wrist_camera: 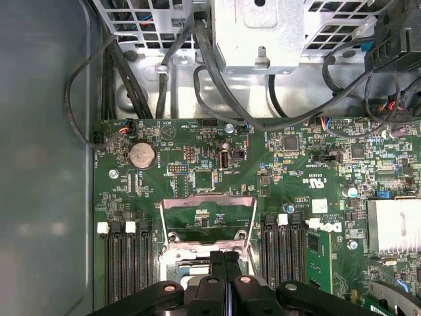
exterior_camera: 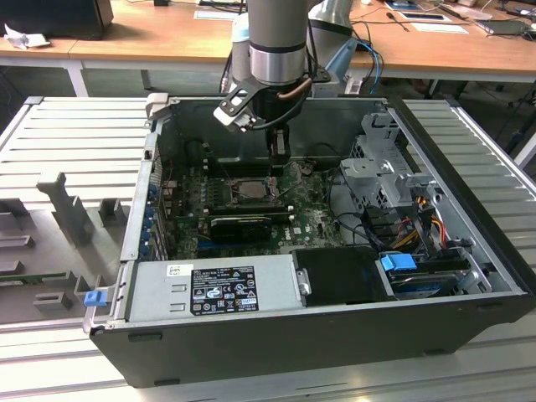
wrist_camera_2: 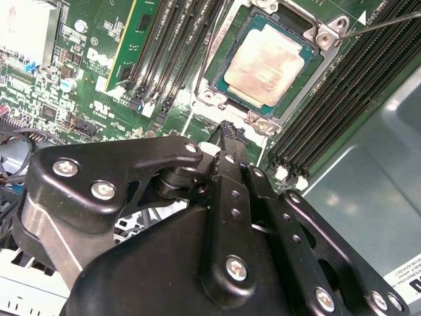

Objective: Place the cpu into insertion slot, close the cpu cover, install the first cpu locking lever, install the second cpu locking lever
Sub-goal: 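Close the cpu cover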

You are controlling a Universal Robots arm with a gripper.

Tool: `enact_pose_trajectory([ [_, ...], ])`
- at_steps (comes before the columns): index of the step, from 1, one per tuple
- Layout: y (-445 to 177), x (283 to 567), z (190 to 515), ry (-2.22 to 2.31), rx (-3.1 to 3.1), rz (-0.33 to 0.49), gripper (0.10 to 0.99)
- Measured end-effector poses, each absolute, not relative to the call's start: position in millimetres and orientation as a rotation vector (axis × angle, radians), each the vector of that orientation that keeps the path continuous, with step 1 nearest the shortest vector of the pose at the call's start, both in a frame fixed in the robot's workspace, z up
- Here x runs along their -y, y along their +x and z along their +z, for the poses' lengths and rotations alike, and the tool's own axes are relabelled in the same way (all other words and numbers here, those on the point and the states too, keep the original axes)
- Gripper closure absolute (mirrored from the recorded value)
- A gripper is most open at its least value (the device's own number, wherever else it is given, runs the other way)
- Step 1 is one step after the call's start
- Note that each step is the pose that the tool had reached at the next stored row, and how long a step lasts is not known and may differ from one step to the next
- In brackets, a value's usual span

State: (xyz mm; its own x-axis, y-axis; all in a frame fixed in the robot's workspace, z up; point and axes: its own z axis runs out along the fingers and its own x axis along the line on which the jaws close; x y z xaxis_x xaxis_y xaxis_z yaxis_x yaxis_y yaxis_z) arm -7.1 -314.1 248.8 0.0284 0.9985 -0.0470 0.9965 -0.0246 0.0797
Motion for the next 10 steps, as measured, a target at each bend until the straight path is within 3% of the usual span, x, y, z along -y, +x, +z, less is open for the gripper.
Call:
enact_pose_trajectory([
  [10, -4.6, 313.8, 251.4, 2.186, -2.129, 0.033, 0.980],
])
